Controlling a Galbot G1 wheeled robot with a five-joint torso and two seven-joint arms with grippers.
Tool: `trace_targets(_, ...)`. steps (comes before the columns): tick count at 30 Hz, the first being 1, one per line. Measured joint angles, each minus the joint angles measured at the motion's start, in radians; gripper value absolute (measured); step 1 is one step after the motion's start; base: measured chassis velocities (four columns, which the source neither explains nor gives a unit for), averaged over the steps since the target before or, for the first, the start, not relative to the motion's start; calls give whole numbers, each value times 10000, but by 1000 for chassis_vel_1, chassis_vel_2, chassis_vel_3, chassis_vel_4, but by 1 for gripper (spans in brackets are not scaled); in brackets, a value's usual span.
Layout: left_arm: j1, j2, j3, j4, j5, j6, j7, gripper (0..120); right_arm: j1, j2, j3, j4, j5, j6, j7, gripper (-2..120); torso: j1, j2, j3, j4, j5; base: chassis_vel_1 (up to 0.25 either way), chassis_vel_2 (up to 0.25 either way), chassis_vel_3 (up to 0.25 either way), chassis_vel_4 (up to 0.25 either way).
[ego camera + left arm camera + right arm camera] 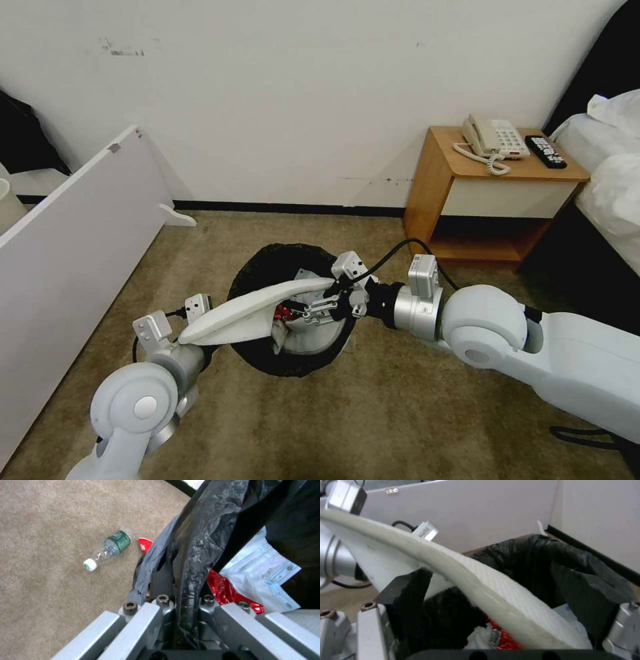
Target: Pick up the trash bin and place the garbage on the floor into it.
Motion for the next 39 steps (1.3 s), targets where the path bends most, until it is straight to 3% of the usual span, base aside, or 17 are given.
trace_targets(22, 15, 0, -1, -7, 22, -1, 24, 1, 34, 622, 57, 14, 1772, 54, 1232, 92, 0, 0, 0, 1, 0, 0, 0, 0, 0)
trace_targets(39, -45, 146, -42, 88, -21, -1, 40, 1, -68, 46, 324, 266, 1855, 47, 1088, 92, 0, 0, 0, 0, 0, 0, 0, 0, 0)
